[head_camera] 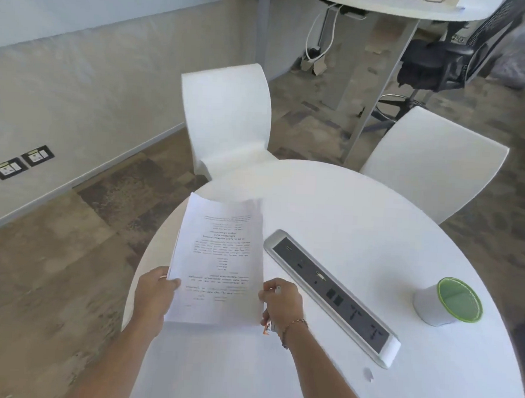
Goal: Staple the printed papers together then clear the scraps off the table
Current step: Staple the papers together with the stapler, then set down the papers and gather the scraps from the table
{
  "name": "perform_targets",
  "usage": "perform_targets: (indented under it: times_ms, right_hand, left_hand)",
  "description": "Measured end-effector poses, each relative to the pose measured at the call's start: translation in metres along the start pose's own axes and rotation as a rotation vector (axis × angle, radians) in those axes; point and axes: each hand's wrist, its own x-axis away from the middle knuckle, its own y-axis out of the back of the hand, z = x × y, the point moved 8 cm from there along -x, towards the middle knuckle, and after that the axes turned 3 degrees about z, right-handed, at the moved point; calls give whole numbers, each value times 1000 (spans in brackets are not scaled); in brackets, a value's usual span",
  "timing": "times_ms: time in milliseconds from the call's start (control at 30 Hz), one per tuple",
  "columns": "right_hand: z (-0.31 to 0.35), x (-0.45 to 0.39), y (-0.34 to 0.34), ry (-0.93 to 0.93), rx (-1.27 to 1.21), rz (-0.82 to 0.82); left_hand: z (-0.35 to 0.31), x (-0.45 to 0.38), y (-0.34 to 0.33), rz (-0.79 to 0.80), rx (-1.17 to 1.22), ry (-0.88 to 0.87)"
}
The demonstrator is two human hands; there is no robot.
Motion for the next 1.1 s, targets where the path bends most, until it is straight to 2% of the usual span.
perform_targets:
  times_ms: [467,700,800,1100]
  right_hand:
    - [-16,-15,-23,-14,46,-46]
    - [-16,-11,8,-80,-2,-167]
    - [-15,-11,24,-106,-83,-141]
    - [-11,-2,70,-29,-230,5]
  left_hand:
    - [11,-25,4,-69,-296,-124]
    - [-20,-6,-11,-227,-733,-274]
    - [-34,10,-37,-201,-726,-342]
    - [-59,65,-133,-46,-579,-435]
